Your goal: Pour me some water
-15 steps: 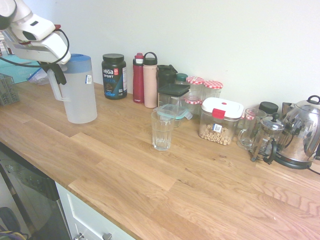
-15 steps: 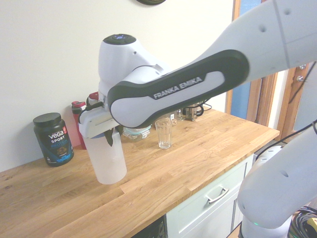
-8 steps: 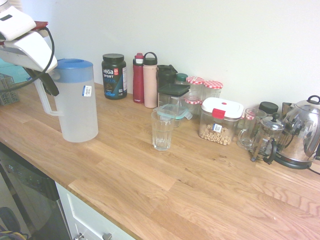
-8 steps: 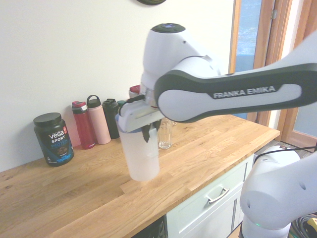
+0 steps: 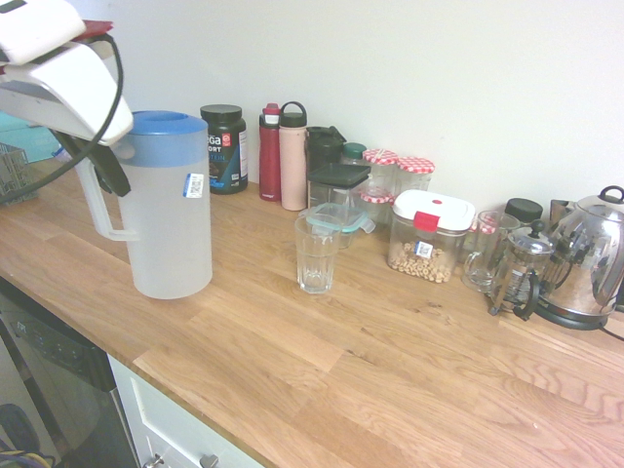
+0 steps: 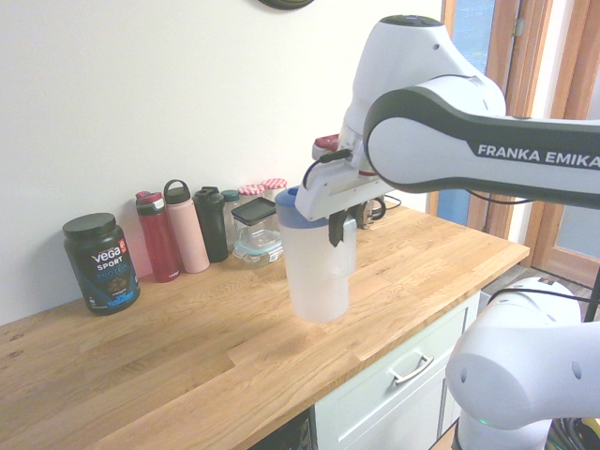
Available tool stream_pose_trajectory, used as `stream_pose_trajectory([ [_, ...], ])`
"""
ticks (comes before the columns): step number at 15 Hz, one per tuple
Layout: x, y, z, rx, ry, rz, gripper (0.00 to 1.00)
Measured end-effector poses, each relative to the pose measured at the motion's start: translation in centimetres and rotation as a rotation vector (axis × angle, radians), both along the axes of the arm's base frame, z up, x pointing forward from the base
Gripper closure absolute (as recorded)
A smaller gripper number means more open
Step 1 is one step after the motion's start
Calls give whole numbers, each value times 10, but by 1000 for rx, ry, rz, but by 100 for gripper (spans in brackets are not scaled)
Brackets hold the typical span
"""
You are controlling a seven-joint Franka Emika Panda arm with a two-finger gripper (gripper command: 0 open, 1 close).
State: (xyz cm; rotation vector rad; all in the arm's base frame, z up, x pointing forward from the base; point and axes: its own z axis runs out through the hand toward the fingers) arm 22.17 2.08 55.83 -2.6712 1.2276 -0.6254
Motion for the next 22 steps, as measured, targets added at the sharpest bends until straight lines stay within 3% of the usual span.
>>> stream_pose_trajectory([
  [3,2,-42,-2,0,13,-16,100],
  [5,-1,-63,-7,0,46,29,100],
  [8,-6,-94,-21,11,112,172,100],
  [10,-2,-122,-33,22,118,273,100],
  [14,26,-186,-50,16,140,377,100],
  [22,94,-236,-13,-107,210,657,100],
])
